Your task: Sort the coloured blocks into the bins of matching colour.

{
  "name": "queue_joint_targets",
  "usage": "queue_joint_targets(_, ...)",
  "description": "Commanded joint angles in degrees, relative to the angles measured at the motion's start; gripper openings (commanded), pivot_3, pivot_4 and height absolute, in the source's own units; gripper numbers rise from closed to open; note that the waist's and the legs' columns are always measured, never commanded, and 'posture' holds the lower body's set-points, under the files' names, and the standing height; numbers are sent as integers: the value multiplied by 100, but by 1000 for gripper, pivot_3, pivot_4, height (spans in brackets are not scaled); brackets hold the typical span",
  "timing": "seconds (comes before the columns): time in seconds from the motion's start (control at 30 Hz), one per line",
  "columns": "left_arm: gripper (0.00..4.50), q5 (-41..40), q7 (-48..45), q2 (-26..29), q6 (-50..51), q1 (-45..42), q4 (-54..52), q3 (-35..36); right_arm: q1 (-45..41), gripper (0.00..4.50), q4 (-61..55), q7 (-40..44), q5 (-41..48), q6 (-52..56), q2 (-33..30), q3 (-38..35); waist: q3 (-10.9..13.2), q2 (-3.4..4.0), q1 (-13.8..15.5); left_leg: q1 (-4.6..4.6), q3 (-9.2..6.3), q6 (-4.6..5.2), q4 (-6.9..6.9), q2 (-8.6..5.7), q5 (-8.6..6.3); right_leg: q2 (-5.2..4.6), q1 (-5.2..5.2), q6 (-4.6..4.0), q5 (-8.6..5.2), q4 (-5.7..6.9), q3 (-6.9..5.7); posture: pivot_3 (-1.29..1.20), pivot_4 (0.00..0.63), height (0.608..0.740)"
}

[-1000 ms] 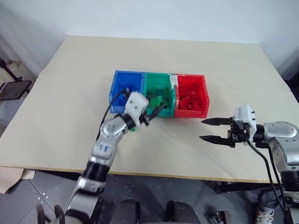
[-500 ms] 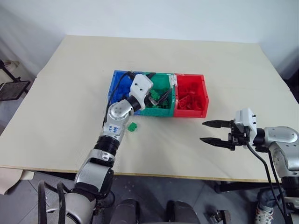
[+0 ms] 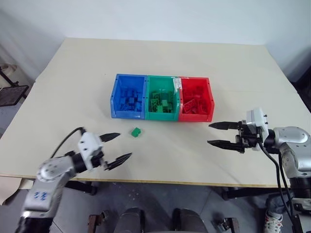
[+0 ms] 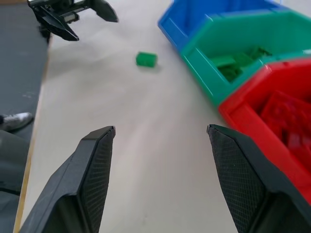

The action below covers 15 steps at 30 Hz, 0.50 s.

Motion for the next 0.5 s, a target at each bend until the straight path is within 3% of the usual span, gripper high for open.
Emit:
queue_joint_targets(0.03, 4491, -359, -259, 309, 211, 491, -243, 675, -200, 3162, 134, 393, 351, -161, 97, -172, 1, 1, -11, -1, -1, -2, -3, 2, -3, 1, -3, -2, -1, 0, 0, 0, 150, 740)
queue_joint_targets(0.3, 4491, -478, -348, 479, 450, 785, -102, 1138, -426, 3162, 441, 488, 150, -270, 157, 7, 2, 4, -20, 1, 2, -2, -5, 3, -4, 2, -3, -3, -2, 2, -1, 0, 150, 740)
queue_joint_targets(0.5, 4491, 82, 145, 127, 388, -213, 262, 304, -403, 3162, 448, 428, 75, -323, 174, 25, -1, 11, 5, 2, 7, -1, -3, 0, -3, 5, -6, -3, -2, 15, -3, 0, 150, 740)
